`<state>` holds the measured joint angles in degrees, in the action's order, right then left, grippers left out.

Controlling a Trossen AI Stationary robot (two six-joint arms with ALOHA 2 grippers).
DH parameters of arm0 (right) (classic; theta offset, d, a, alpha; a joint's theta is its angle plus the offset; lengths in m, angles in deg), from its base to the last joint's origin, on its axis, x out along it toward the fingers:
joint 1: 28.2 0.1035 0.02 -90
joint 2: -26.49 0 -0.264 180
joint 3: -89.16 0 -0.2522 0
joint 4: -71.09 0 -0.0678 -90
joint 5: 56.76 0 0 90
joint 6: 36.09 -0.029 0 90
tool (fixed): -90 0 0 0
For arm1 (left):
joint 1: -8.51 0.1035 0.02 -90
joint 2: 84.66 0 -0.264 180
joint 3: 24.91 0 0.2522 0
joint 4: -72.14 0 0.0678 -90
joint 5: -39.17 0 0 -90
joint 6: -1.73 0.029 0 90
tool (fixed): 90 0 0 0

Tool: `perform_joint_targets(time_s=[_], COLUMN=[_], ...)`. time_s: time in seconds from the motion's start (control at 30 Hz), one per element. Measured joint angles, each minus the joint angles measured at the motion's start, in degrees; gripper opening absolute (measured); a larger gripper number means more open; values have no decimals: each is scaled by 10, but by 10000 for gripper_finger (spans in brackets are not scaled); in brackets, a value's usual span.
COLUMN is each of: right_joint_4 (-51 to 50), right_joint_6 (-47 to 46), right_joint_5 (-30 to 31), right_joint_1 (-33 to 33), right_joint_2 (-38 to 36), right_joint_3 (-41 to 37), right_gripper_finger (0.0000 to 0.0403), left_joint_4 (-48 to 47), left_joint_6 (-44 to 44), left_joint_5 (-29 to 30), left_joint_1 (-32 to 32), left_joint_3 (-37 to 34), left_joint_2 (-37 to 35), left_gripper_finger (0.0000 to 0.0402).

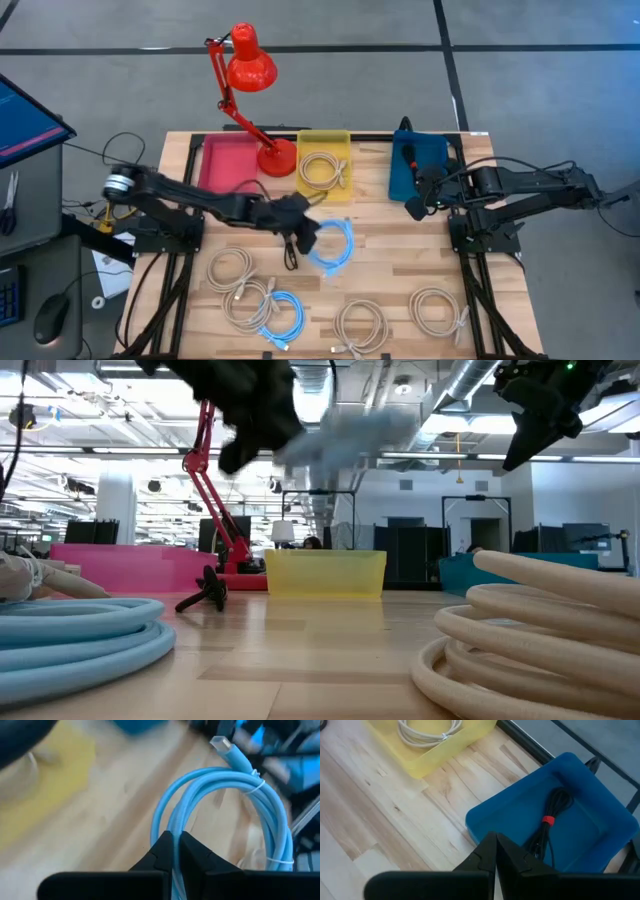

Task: Sort HDMI cables
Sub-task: Put the light blue HDMI cable into the pink bin

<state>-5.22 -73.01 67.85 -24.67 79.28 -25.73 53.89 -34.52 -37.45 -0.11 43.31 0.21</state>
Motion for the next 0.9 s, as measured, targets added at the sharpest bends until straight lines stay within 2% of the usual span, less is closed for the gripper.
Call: perform_joint_targets(time_s=[0.17, 0.3, 0.57, 0.7, 0.9], right_joint_4=[0, -2, -4, -7, -15], right_joint_6=[0, 0, 0, 0, 0], right_joint_5=[4, 6, 14, 15, 15], right_joint_1=[0, -1, -1, -8, -11], right_joint_2=[0, 0, 0, 0, 0], right_joint_3=[0, 0, 0, 0, 0], right_gripper_finger=[0, 0, 0, 0, 0], left_joint_4=[-57, -175, -412, -498, -578], left_joint_6=[36, 36, -33, -64, -64], left_joint_5=[95, 173, 267, 285, 292], left_joint_1=[0, 0, 3, 26, 85], left_joint_3=[0, 1, 1, 1, 1], left_joint_2=[-102, -174, -273, -299, -310], left_gripper_finger=[13, 13, 13, 13, 13])
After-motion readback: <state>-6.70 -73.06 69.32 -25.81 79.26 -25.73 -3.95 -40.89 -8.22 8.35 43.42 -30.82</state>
